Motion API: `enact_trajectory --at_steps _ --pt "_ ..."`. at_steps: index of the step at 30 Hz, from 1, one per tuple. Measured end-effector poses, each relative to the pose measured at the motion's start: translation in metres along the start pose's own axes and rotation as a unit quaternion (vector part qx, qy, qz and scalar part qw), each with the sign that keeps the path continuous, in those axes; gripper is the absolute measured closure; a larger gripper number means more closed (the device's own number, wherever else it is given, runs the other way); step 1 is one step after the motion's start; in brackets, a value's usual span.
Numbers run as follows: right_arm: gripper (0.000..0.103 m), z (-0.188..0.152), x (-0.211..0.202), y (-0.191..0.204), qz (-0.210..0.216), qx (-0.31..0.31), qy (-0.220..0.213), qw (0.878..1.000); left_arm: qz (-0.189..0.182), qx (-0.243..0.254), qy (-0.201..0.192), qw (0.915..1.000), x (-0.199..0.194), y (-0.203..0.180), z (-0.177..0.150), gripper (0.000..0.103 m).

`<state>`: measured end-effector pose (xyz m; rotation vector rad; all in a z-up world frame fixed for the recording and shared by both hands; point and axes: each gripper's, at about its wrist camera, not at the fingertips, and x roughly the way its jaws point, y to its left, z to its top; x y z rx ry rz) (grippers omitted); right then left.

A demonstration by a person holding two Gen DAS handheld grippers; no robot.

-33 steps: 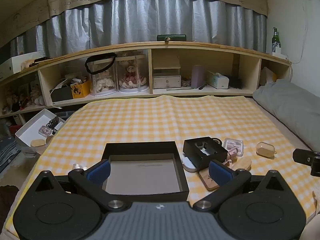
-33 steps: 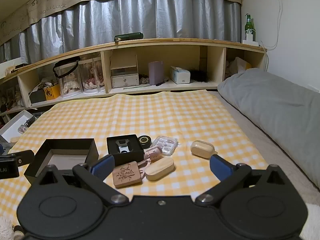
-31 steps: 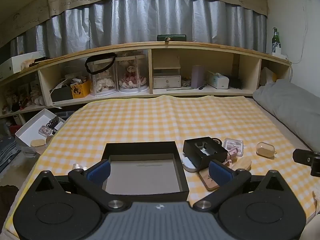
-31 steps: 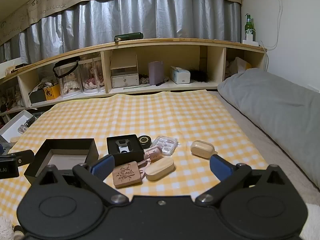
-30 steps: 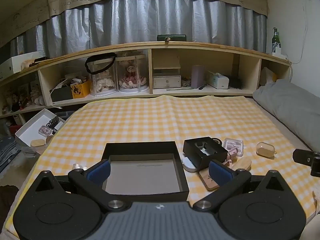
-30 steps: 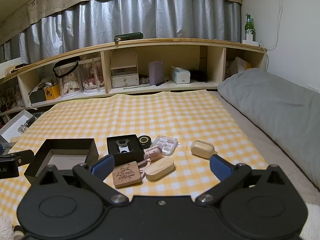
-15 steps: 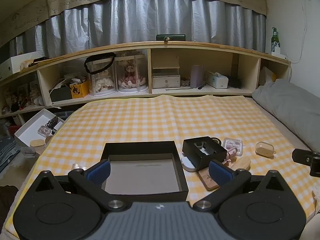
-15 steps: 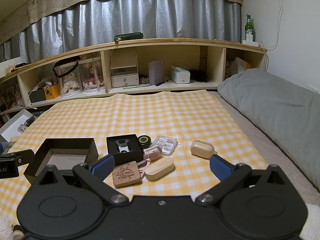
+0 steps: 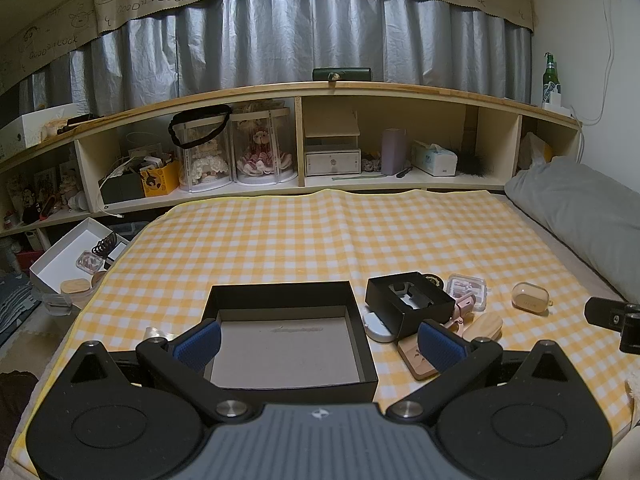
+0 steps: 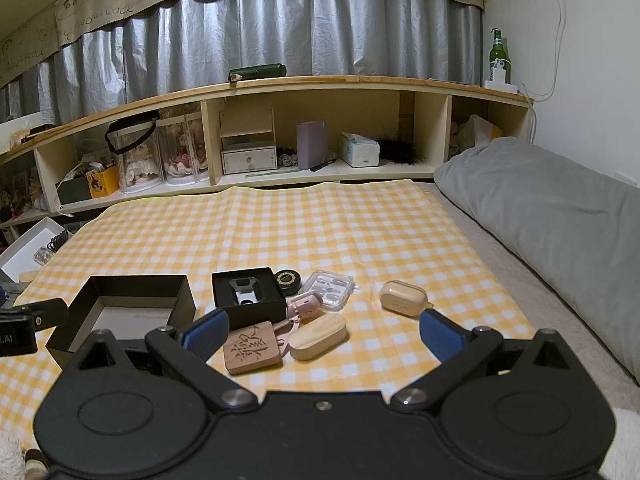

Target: Organize rigid objects

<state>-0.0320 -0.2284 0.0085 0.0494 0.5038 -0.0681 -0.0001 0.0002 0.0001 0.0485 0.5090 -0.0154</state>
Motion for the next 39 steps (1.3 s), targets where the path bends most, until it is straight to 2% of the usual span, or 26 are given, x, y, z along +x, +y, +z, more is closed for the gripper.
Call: enact_trajectory --at_steps 39 --pt "0.000 -0.0019 0.0013 0.0009 -0.001 -0.002 0.002 1.000 0.000 0.001 0.002 1.0000 0.0008 -0.0045 -0.0040 0.000"
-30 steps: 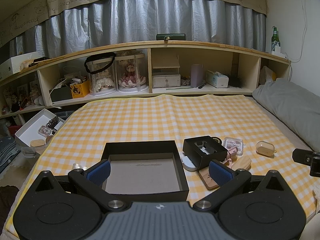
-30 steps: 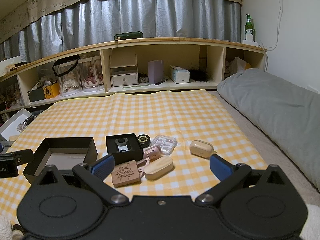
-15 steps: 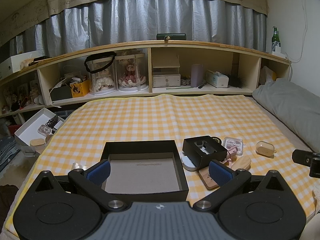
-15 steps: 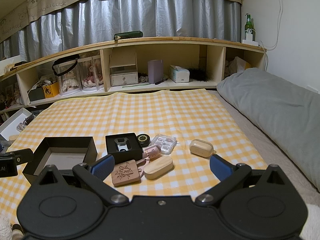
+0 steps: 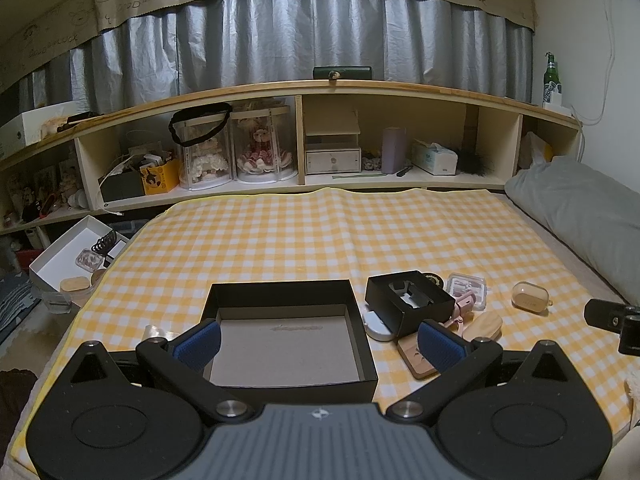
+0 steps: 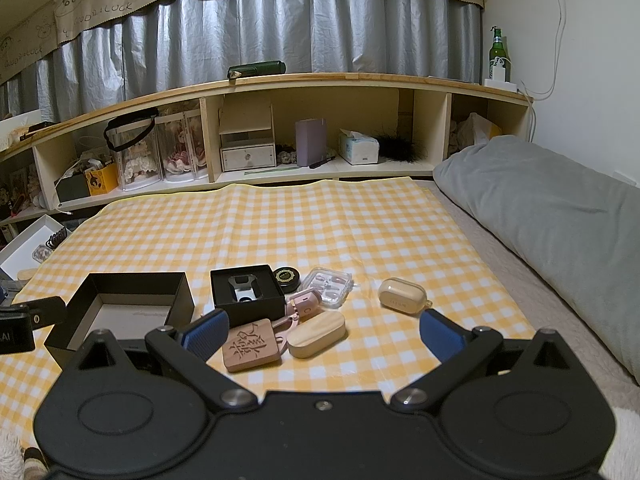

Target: Organize rigid objects

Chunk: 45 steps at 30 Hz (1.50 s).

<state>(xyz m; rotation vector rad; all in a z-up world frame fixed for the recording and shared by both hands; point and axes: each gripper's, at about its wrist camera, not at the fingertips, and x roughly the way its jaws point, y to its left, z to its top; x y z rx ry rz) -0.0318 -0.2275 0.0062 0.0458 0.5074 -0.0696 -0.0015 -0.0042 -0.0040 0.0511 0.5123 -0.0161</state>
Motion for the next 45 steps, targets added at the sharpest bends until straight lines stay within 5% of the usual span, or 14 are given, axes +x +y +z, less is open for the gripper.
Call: enact_trajectory --at_steps 30,45 --pt "0.000 0.005 -0.002 0.001 0.013 0.010 -0.008 1.000 0.001 0.001 -0.019 0.9998 -0.001 0.007 0.004 0.000" --pt "0.000 0.053 0.047 -0.002 0.070 0.014 -0.021 0.997 0.057 -0.034 -0.049 0.9966 0.032 0.048 0.046 0.000"
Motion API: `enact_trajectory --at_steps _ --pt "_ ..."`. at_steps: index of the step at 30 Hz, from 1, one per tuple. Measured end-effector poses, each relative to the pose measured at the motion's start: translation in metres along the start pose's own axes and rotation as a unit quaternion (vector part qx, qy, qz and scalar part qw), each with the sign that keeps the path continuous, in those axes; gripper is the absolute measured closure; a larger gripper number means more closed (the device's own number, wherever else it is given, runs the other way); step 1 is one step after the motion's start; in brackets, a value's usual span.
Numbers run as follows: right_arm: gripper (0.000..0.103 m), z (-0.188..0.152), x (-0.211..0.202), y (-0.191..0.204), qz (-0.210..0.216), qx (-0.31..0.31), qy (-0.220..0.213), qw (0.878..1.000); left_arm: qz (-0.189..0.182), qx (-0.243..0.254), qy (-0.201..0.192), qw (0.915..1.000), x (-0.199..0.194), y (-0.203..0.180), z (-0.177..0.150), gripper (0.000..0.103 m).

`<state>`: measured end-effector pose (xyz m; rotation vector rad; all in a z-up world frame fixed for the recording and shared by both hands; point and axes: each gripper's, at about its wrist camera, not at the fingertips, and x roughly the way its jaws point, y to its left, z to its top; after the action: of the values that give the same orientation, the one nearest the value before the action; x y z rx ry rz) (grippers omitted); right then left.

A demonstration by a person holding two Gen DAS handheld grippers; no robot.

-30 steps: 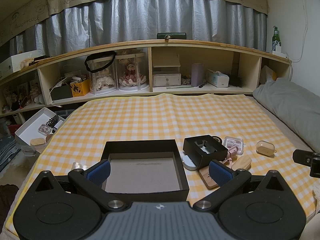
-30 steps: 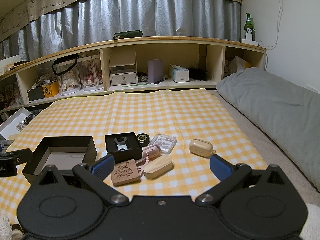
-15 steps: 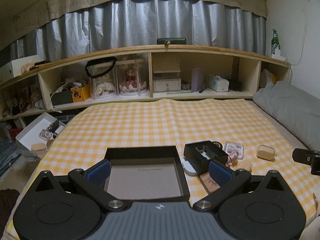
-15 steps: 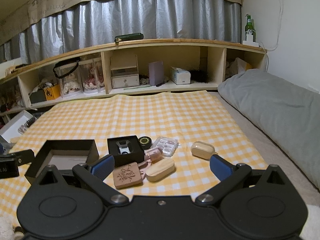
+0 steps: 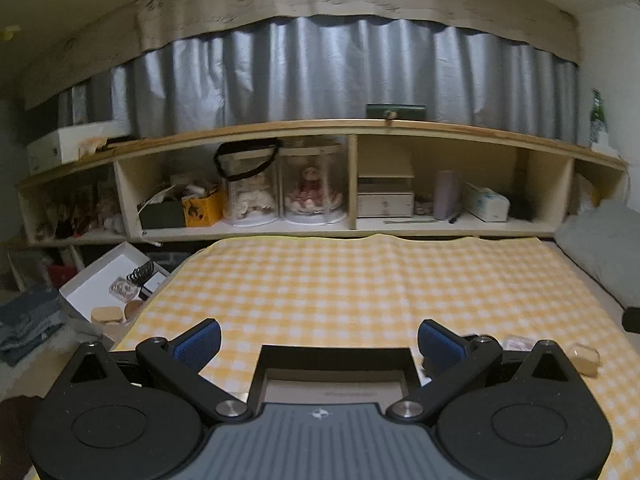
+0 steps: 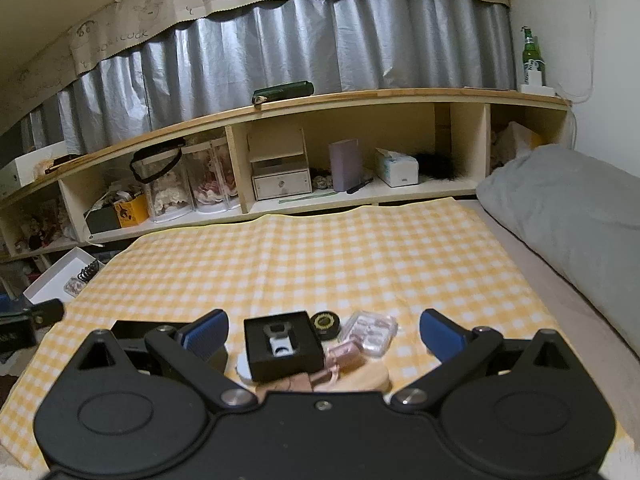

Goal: Organize rigid objects
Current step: 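Lower the right tool onto the black insert tray and close on it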

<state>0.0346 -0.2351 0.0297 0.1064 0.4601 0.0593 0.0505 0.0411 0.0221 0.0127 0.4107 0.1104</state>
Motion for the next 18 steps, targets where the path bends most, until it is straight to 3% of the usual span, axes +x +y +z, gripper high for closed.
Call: enact_trajectory --at_steps 10,14,18 --pt "0.001 0.023 0.069 -0.012 0.022 0.003 0.012 1.000 0.057 0.000 0.027 0.9980 0.052 0.034 0.006 0.000" --pt "0.016 0.028 0.106 -0.024 0.028 0.011 0.032 0.999 0.072 -0.010 0.053 0.9960 0.071 0.048 0.002 0.000" --pt "0.042 0.021 0.148 -0.043 0.022 0.022 0.052 0.998 0.053 -0.020 0.078 0.9953 0.089 0.067 -0.001 0.000"
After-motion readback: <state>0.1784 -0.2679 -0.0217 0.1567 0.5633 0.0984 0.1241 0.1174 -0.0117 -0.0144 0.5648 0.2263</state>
